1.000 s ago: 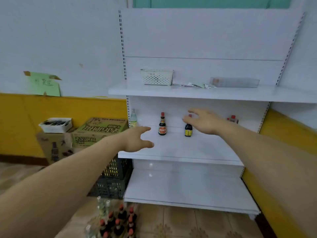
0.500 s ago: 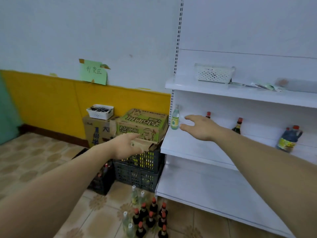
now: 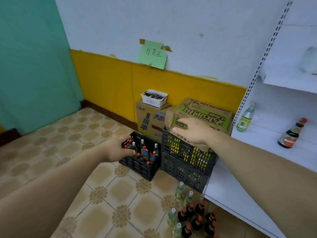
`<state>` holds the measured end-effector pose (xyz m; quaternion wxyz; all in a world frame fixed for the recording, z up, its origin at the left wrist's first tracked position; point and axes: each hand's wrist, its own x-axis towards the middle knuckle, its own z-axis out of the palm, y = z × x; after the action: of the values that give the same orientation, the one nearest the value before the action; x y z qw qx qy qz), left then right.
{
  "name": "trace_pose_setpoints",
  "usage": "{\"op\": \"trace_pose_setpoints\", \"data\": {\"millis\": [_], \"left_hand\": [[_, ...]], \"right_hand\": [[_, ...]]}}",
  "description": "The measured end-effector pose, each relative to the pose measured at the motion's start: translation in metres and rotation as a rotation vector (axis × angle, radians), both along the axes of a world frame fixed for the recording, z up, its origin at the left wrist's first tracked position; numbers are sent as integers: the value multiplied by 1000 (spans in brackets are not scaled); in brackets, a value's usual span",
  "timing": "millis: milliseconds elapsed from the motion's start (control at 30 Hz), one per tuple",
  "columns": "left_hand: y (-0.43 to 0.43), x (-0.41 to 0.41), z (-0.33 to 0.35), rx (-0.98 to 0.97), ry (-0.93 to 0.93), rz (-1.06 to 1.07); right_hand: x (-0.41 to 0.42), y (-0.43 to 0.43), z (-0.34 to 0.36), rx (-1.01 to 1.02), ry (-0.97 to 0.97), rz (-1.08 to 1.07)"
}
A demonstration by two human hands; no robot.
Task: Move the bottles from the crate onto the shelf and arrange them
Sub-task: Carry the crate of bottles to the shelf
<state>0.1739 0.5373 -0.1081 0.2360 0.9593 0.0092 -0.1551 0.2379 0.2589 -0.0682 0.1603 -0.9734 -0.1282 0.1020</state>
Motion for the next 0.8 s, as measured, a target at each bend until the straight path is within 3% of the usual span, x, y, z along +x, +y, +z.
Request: {"op": "trace_pose_setpoints", "data": {"millis": [467, 800], "left_hand": [[124, 181, -36, 31, 110, 131], [230, 329, -80, 5, 207, -57]], "right_hand": [[220, 136, -52, 30, 96, 86], [314, 218, -105, 50, 221, -126]]}}
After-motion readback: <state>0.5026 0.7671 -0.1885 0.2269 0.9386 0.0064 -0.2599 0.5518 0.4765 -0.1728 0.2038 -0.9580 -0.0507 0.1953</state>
